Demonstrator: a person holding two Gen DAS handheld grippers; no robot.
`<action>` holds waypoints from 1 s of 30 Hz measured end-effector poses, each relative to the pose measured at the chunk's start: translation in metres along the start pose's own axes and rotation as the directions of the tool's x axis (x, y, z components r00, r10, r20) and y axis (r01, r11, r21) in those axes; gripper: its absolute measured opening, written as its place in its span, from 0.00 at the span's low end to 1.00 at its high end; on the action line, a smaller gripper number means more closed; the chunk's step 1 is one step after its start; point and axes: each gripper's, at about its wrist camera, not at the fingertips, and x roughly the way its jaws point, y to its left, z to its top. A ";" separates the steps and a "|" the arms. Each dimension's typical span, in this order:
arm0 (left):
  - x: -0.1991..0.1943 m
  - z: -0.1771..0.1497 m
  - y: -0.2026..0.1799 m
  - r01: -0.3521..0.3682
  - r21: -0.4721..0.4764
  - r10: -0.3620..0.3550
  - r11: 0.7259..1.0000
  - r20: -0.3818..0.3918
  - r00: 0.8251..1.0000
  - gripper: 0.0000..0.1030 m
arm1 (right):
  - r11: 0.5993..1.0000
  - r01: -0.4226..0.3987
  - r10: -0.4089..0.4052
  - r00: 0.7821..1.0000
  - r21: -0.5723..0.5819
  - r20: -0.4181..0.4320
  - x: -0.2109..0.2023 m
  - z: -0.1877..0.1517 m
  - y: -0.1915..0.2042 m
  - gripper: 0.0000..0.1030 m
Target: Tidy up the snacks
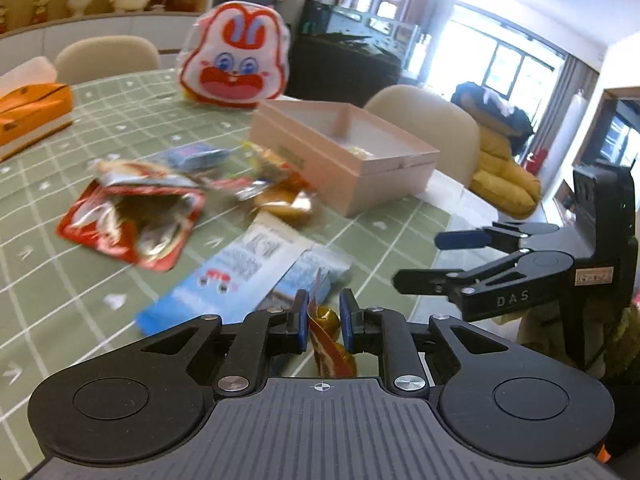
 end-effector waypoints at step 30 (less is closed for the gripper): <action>-0.059 -0.032 0.083 -0.079 -0.232 0.099 0.970 0.078 0.992 0.21 | 0.958 -0.269 0.245 0.947 -0.095 -0.209 0.094 0.068 0.115 0.42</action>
